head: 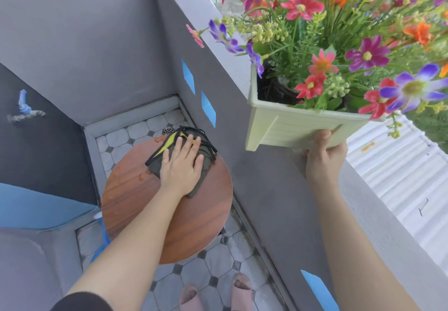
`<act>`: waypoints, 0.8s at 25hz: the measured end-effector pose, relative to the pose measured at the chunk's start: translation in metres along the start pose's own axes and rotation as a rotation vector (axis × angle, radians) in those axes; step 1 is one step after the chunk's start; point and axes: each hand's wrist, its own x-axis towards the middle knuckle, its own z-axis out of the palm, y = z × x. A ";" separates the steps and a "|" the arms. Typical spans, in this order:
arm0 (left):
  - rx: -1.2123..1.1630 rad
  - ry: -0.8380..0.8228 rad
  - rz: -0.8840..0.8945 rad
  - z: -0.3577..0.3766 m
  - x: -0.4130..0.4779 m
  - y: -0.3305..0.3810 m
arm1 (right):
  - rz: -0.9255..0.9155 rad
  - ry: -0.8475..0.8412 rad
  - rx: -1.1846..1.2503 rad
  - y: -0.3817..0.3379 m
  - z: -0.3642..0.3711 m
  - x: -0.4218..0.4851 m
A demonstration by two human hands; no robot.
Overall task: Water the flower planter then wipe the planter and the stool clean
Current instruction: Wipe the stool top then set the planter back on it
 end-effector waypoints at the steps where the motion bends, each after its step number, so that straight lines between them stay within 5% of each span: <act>1: -0.009 0.011 -0.073 0.000 0.003 -0.005 | -0.006 -0.007 -0.002 -0.001 -0.001 -0.001; 11: -0.062 0.142 -0.663 -0.013 -0.026 -0.069 | -0.069 0.005 0.000 -0.005 0.000 -0.003; 20: -0.178 0.158 -0.841 -0.029 -0.097 -0.097 | -0.053 -0.006 0.014 0.004 -0.006 0.002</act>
